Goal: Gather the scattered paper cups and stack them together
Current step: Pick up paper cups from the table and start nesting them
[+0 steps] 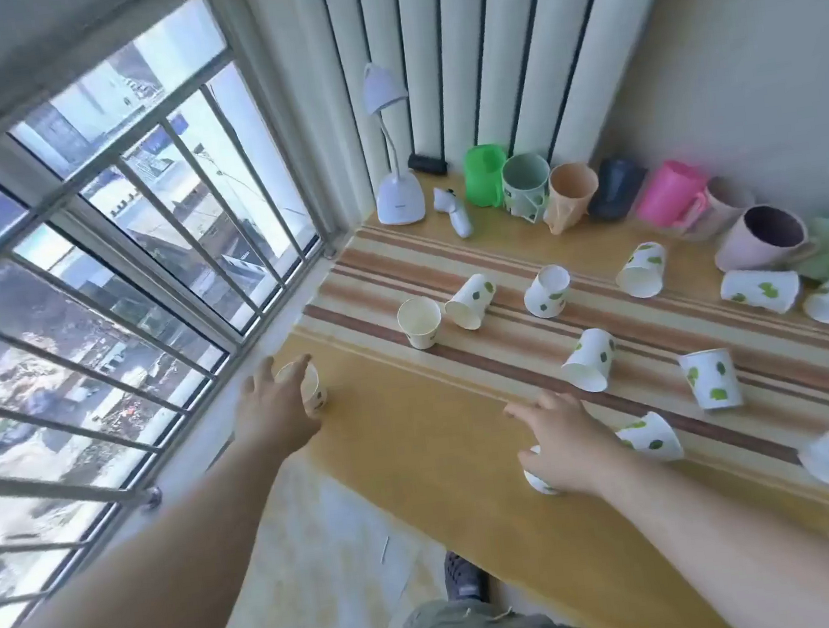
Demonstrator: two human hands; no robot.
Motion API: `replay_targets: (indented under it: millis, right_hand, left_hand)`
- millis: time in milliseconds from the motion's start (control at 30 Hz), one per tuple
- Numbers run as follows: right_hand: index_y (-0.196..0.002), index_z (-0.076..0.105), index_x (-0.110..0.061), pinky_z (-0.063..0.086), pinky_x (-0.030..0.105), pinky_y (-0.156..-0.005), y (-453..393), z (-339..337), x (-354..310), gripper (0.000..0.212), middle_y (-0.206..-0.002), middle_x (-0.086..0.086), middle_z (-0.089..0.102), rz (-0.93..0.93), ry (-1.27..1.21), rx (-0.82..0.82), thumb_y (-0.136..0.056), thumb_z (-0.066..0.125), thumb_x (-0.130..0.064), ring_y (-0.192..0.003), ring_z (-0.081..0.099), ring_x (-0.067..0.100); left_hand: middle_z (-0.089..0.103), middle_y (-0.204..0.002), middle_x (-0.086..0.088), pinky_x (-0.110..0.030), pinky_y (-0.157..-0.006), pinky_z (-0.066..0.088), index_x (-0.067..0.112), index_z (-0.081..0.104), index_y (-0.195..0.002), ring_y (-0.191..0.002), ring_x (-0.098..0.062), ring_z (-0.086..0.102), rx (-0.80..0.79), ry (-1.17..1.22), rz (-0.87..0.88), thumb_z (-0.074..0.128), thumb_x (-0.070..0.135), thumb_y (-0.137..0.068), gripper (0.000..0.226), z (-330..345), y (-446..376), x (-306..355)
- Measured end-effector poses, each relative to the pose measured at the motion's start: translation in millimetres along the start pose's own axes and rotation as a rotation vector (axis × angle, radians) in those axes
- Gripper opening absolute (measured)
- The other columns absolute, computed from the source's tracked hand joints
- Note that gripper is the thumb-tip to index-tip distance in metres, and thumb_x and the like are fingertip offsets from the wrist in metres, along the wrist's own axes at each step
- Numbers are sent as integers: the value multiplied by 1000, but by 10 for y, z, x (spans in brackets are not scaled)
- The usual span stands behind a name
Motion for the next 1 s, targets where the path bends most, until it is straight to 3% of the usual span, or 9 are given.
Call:
replay_targets:
  millis: [133, 267, 333, 467, 567, 700, 833, 1000]
  right_hand:
    - [-159, 40, -41, 46, 47, -114, -74, 39, 72, 62, -159, -6, 39, 66, -10, -44, -99, 55, -34, -154, 25, 25]
    - [-160, 40, -39, 43, 45, -116, -52, 60, 222, 65, -158, -8, 39, 115, -52, -34, -98, 51, -27, -156, 23, 24]
    - [-162, 40, -38, 42, 45, -118, -19, 66, 337, 65, -159, -7, 39, 133, -87, -9, -98, 49, -25, -155, 24, 23]
    - [-163, 40, -35, 38, 46, -121, 138, 85, 634, 63, -163, -5, 38, 170, -159, 81, -103, 55, -28, -151, 29, 27]
    - [-159, 47, -32, 38, 43, -120, 373, 109, 972, 60, -158, -2, 42, 251, -215, 162, -100, 61, -31, -146, 34, 31]
    - [-157, 49, -31, 38, 43, -120, 891, 208, 1549, 60, -159, -1, 44, 374, -296, 241, -99, 62, -31, -149, 36, 35]
    - [-162, 43, -33, 42, 48, -119, 1477, 382, 2066, 63, -163, -2, 40, 504, -350, 243, -102, 62, -33, -152, 31, 33]
    - [-157, 48, -29, 38, 43, -118, 1925, 716, 2395, 57, -155, 2, 46, 544, -409, 255, -102, 60, -25, -144, 36, 34]
  left_hand:
    - [13, -175, -11, -52, -106, 53, 49, 7, -167, -152, -41, 34, -110, 33, -25, 78, 37, -83, 110, 142, -235, 2]
    - [44, -155, -4, -46, -91, 60, 50, 38, -156, -133, -31, 54, -74, -62, 10, 67, 45, -91, 72, 250, -299, 109]
    - [49, -148, 0, -39, -83, 56, 52, 44, -151, -123, -27, 58, -83, -104, 46, 62, 53, -92, 61, 215, -224, 308]
    - [55, -138, 0, -41, -94, 51, 47, 46, -153, -125, -28, 53, 49, 8, 310, 63, 62, -85, 72, 66, 76, 1192]
    - [58, -129, 3, -41, -90, 56, 46, 53, -149, -121, -24, 53, 130, 118, 621, 64, 70, -81, 73, 61, 503, 2061]
    - [55, -135, 0, -40, -101, 52, 43, 44, -157, -127, -25, 50, 5, 104, 942, 69, 66, -83, 81, 403, 1058, 2969]
    - [47, -152, 1, -47, -107, 51, 41, 28, -164, -140, -26, 38, -168, 19, 1039, 74, 58, -85, 93, 972, 1396, 3381]
    - [45, -158, -1, -40, -112, 43, 36, 23, -168, -142, -28, 38, -259, -68, 1097, 74, 44, -91, 92, 1519, 1691, 3538]
Point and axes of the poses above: each hand's wrist, its own y-axis away from the middle knuckle, its own z-axis out of the palm, x = y × z, the point moved 1 cm from there along -y, towards the middle knuckle
